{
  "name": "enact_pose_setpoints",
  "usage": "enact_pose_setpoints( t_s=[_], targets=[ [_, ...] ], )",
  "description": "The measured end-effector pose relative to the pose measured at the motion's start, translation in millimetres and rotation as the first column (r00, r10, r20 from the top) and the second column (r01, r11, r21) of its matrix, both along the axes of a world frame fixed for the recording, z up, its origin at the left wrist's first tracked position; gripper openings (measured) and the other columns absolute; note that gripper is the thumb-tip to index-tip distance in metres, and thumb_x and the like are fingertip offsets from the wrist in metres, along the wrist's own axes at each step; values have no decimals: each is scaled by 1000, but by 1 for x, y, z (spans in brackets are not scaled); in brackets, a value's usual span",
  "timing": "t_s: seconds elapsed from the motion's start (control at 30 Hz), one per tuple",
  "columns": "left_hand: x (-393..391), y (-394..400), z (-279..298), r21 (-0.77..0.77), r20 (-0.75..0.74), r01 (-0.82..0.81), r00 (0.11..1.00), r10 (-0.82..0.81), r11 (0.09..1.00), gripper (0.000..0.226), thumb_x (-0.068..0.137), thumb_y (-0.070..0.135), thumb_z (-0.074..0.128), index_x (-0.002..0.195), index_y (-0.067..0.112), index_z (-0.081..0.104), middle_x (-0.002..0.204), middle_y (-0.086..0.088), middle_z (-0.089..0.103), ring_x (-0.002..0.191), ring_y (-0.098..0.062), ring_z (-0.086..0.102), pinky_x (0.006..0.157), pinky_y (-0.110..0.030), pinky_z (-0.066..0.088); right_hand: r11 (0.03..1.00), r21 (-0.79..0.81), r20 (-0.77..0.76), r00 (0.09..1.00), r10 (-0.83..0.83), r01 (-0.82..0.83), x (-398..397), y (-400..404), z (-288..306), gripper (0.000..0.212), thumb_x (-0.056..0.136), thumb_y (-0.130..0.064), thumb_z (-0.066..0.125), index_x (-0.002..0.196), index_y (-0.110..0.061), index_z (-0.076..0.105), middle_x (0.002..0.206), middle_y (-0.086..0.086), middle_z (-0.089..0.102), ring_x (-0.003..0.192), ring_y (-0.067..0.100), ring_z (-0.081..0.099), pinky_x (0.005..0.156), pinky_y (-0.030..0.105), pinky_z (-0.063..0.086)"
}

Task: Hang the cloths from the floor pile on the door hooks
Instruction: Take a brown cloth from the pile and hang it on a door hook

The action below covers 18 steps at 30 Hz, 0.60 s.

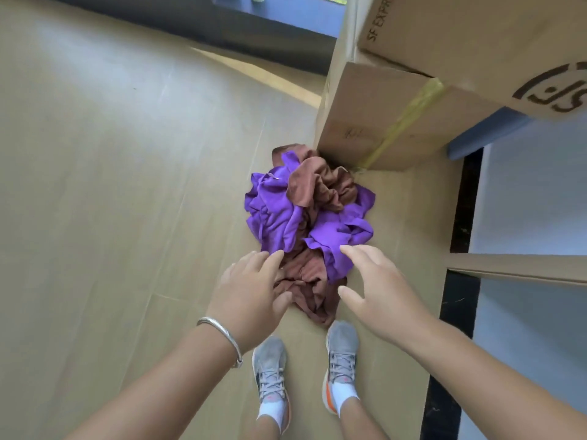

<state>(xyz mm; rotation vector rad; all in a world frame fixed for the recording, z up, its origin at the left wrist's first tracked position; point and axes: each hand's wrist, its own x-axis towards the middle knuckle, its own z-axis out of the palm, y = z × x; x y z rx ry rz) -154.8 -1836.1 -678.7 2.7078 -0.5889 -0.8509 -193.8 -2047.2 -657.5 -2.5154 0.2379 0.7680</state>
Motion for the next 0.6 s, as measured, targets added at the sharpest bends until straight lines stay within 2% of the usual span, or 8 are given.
enact_pose_setpoints(
  t_s=[0.27, 0.37, 0.47, 0.6],
  targets=[
    [36, -27, -160, -13, 34, 38, 999, -38, 999, 67, 92, 45, 51, 149, 24, 25, 141, 6, 40, 130, -15, 36, 104, -27, 29, 999, -6, 46, 998, 53, -53, 46, -27, -173, 65, 89, -33, 56, 147, -23, 30, 146, -2, 34, 134, 19, 32, 108, 37, 32],
    [63, -31, -212, -10, 98, 74, 993, -73, 997, 67, 91, 41, 54, 149, 21, 27, 142, 1, 41, 130, -19, 39, 103, -29, 32, 998, -11, 69, 996, 59, -59, 64, -30, -229, 66, 89, -32, 56, 148, -18, 29, 147, 1, 33, 135, 20, 32, 108, 40, 32],
    [100, -35, -261, 70, 167, 160, 971, -170, 985, 68, 91, 39, 51, 151, 21, 23, 148, -4, 34, 133, -23, 36, 106, -32, 31, 997, -40, 120, 990, 73, -69, 85, -32, -278, 67, 88, -32, 58, 147, -16, 29, 146, 1, 33, 133, 22, 34, 106, 38, 34],
    [145, -41, -308, 114, 219, 208, 949, -229, 971, 65, 90, 21, 49, 150, 20, 24, 152, -8, 28, 135, -27, 34, 106, -38, 34, 990, -126, 214, 973, 83, -57, 114, -30, -328, 66, 87, -33, 59, 143, -12, 32, 141, 3, 38, 129, 25, 38, 101, 39, 38]
  ],
)
